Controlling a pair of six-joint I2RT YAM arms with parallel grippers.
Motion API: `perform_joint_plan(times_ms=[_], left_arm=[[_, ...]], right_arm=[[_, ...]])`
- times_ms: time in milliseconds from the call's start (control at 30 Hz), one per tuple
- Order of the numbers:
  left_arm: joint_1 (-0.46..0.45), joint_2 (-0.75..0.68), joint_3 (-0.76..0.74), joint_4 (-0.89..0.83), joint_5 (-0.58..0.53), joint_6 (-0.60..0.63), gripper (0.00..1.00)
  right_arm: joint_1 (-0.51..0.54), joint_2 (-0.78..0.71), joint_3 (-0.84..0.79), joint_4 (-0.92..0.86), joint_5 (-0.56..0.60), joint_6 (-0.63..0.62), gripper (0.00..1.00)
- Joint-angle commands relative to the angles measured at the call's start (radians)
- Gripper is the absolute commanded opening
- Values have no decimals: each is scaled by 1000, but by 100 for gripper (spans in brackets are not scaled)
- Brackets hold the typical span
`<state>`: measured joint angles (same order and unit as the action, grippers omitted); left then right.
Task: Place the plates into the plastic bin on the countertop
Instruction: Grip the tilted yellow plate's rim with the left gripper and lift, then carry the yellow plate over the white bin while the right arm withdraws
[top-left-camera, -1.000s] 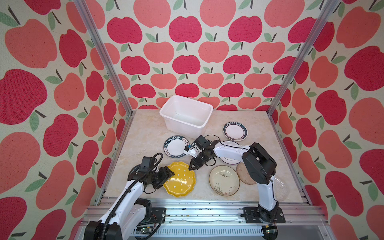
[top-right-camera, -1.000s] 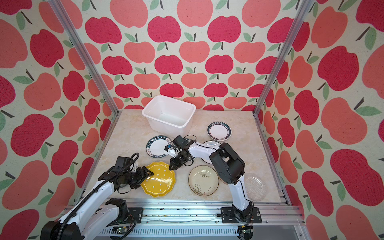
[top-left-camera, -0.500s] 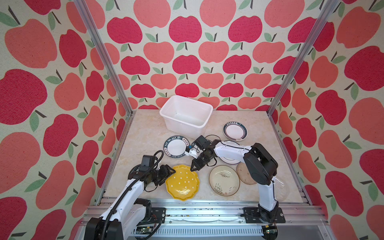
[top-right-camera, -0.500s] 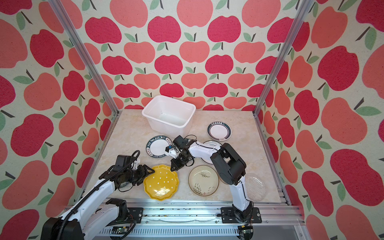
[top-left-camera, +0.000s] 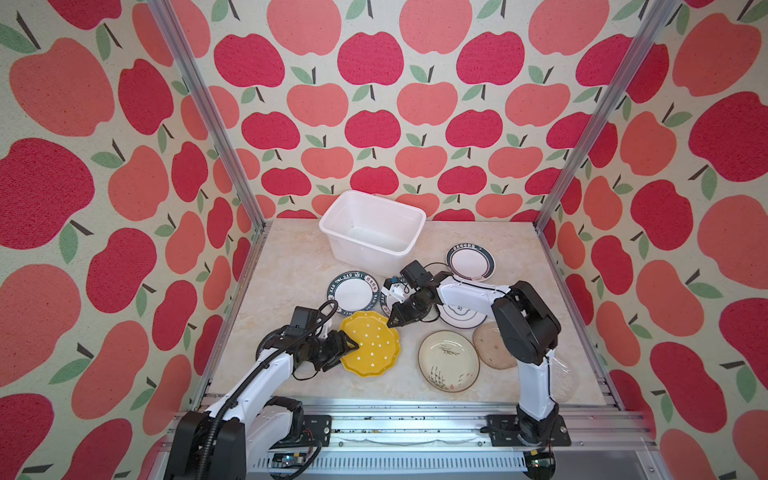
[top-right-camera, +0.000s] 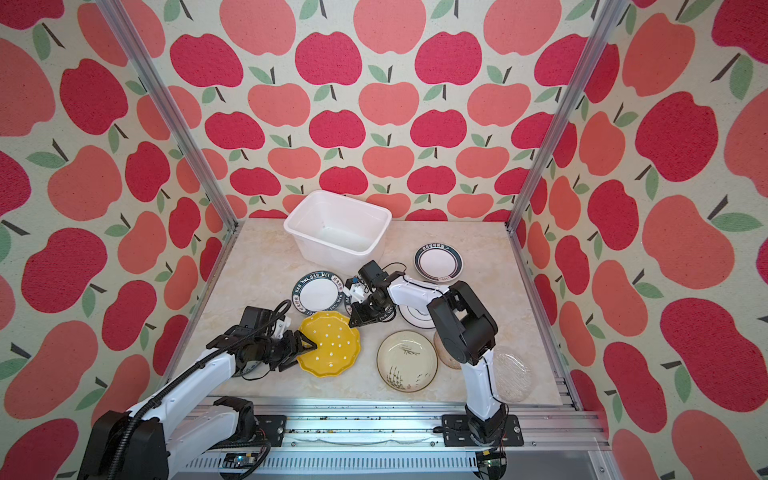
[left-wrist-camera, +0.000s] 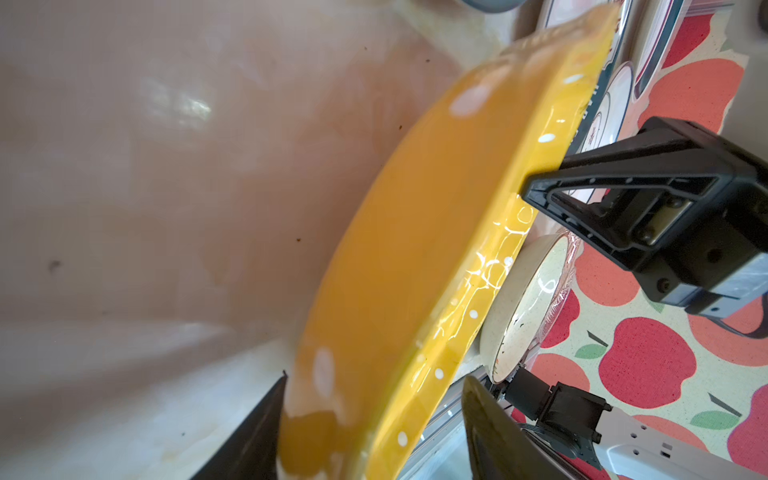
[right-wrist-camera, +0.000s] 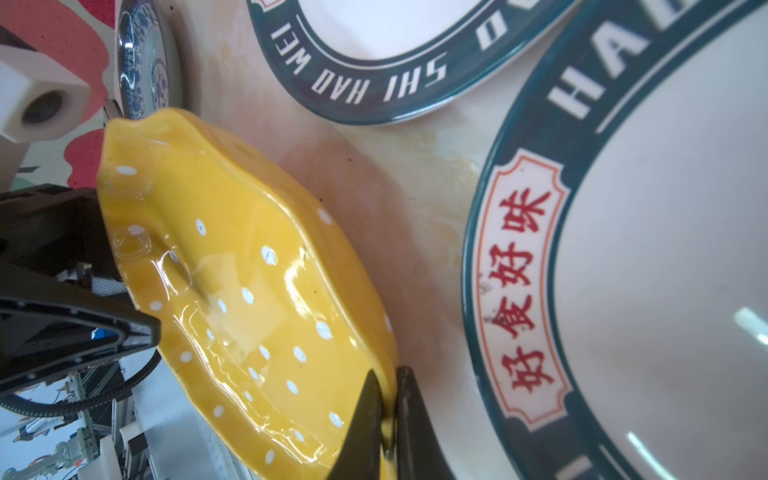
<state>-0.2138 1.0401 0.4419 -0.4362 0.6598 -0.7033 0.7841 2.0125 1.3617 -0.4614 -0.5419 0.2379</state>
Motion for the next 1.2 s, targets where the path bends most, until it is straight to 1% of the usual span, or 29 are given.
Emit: perform_joint_plan(times_ms=[0,233,333,467,533,567,600,700,867,933,1067,1167], left_arm=[[-4,34,45,6,20,28,54],[-4,100,73,36,11,0,30],[-4,97,89,15,-1,1,19],[0,65,97,-19,-15,0,9],[3,53,95,-33,-21,-5,1],[6,25,93,-41,-22,-7,0],[7,14,92,-48,-22,-9,0],[15,-23,89,-72,-21,-17,0],[40,-114,109,-146,-14,-11,0],[53,-153,123,-177,-7,-4,0],[83,-228,162,-231,16,4,0],[102,-256,207,-259,30,7,0]], right_arm=[[4,-11,49,38,-111,31,0],[4,14,86,-20,-134,-15,0],[4,22,96,-46,-144,-32,0],[4,19,90,-61,-142,-41,0],[4,10,80,-59,-139,-41,0],[3,3,74,-57,-137,-41,1],[3,-3,68,-54,-136,-40,4],[3,-32,51,-48,-124,-39,18],[0,-101,34,-58,-86,-26,34],[-2,-134,27,-63,-61,-25,39],[-17,-206,29,-79,-22,-23,43],[-39,-260,48,-109,4,-25,44]])
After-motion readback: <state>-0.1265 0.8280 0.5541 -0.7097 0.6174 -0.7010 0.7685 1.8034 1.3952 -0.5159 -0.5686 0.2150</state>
